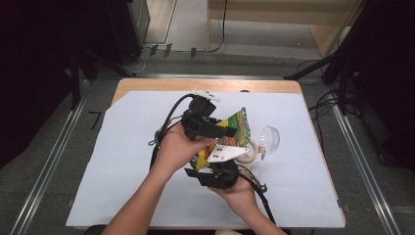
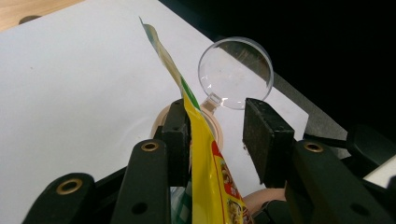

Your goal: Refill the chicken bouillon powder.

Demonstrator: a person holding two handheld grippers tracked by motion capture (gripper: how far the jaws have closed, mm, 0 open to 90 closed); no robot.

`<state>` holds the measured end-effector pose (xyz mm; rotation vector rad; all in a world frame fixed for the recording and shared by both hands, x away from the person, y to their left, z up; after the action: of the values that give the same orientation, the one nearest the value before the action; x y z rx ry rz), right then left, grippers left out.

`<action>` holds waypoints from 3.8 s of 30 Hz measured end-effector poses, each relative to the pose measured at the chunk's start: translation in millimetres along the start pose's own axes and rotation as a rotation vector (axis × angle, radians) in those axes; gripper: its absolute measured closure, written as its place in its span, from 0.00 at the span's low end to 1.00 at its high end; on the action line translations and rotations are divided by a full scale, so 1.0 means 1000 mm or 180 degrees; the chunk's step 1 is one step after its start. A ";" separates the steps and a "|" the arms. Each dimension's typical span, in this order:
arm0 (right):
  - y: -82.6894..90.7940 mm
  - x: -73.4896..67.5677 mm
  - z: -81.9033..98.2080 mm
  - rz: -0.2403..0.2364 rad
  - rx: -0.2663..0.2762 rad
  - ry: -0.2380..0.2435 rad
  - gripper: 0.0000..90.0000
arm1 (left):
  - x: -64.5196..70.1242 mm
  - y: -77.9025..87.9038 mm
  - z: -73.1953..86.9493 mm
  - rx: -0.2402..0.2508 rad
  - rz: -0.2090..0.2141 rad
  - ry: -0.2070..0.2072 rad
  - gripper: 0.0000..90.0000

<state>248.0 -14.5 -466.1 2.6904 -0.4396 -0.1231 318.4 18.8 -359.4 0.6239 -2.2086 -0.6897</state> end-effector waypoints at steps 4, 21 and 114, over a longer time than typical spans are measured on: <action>0.000 -0.001 -0.001 -0.0009 0.0009 0.0006 0.76 | 0.000 0.001 0.000 0.0000 -0.0004 -0.0004 0.70; 0.001 -0.001 -0.001 -0.0001 0.0005 0.0009 0.76 | 0.001 0.001 0.000 0.0003 -0.0017 -0.0004 0.72; 0.004 0.003 -0.003 0.0039 -0.0009 -0.0013 0.76 | -0.004 -0.006 -0.008 -0.0026 0.0031 0.0027 0.77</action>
<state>250.0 -17.8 -461.6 2.6846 -0.4568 -0.1256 327.9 14.9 -360.5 0.6104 -2.1986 -0.6897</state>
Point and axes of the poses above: each handheld gripper's, and its own axes: y roughly backward along the jaws, z roughly out of its underside, x roughly to its right, the point moved 5 cm from there along -y, roughly forward along the jaws, and after that the axes turned 14 degrees about y, right-handed, at the moved point
